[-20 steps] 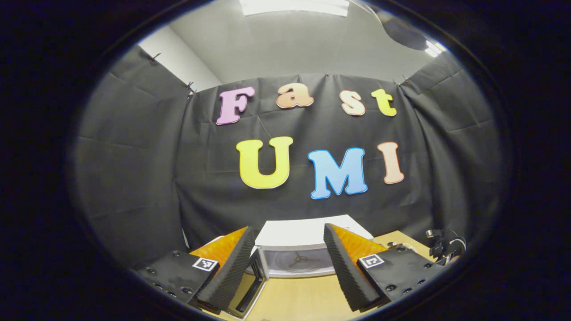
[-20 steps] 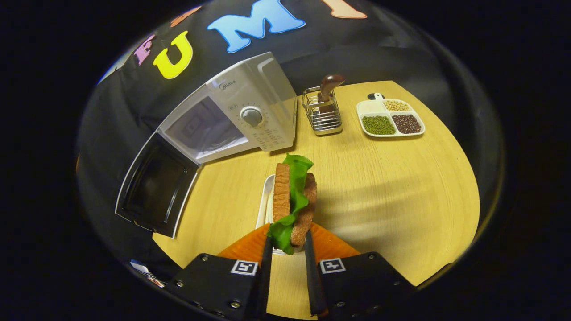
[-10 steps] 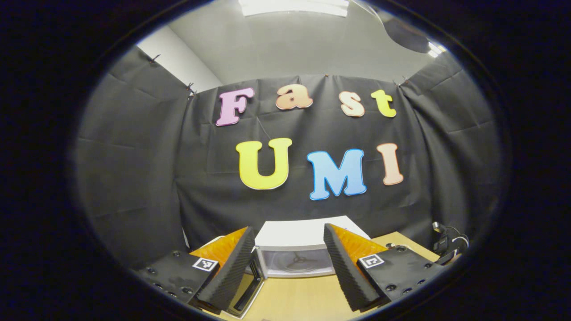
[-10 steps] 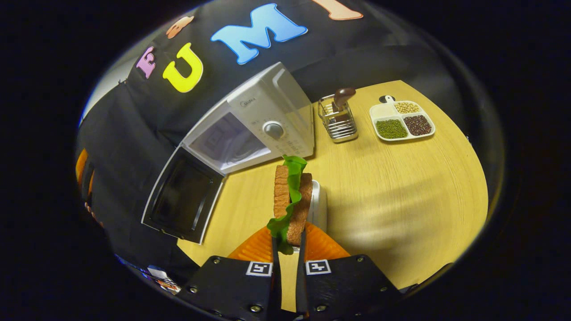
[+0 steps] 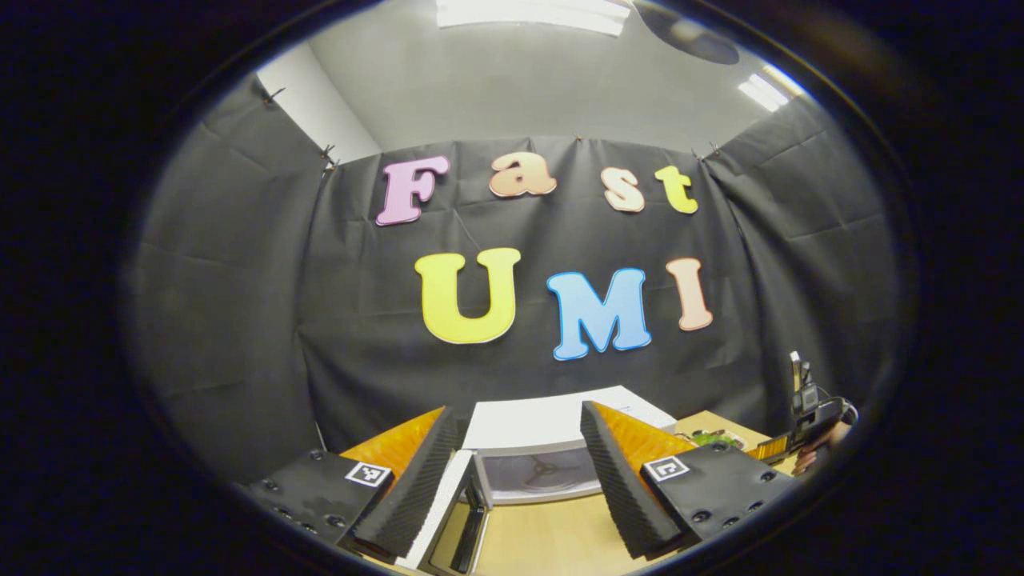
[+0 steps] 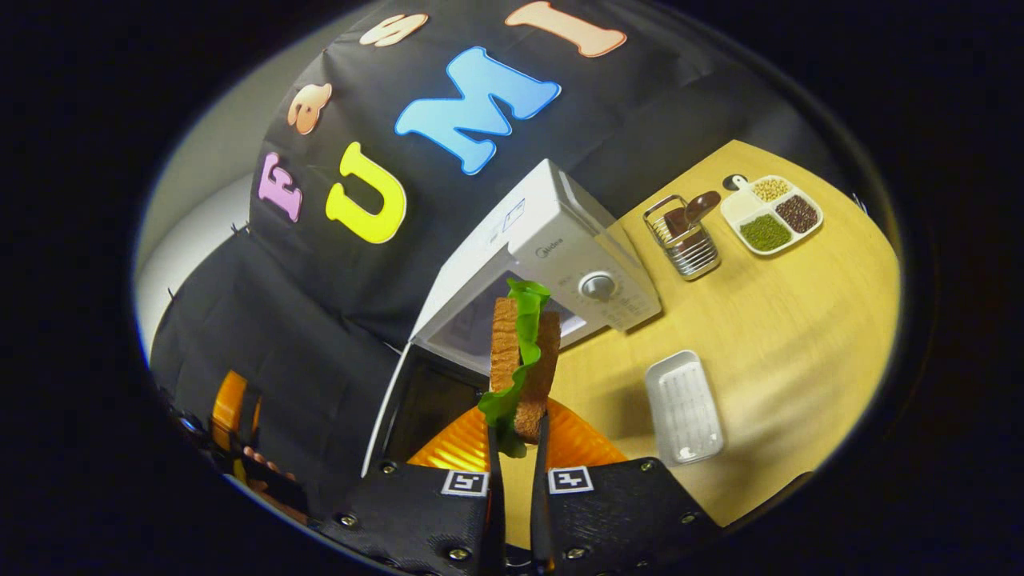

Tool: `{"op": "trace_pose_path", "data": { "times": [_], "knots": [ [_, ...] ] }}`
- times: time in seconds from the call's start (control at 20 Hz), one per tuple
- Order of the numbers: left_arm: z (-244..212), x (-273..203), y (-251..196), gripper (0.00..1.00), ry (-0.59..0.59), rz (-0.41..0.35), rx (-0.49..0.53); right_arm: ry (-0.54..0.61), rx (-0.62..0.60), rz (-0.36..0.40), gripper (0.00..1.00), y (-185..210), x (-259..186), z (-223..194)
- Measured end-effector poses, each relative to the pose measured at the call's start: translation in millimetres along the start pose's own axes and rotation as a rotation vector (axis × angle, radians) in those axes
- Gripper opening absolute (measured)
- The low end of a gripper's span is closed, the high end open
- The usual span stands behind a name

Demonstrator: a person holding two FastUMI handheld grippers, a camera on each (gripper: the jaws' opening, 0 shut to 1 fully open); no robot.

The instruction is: Open the microwave oven with the left hand, put the food in, and close the microwave oven.

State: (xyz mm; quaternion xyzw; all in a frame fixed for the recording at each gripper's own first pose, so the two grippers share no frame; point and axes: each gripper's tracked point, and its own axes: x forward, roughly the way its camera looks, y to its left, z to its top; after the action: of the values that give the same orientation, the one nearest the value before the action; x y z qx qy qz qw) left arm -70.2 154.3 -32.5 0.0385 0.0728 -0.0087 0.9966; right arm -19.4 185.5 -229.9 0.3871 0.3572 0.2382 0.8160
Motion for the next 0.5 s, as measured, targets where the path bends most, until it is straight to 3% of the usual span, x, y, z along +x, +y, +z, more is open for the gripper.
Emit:
{"op": "trace_pose_path", "data": {
  "times": [0.15,0.5],
  "knots": [
    [-7.0,-1.5,23.7,1.0,-0.001,-0.02,-0.021,-0.032,0.087,0.037,0.13,21.1,22.6,-6.1],
    [-34.9,-12.2,66.0,1.0,0.02,-0.064,-0.007,-0.084,0.28,0.029,0.13,35.7,88.1,-23.9]
  ]
}}
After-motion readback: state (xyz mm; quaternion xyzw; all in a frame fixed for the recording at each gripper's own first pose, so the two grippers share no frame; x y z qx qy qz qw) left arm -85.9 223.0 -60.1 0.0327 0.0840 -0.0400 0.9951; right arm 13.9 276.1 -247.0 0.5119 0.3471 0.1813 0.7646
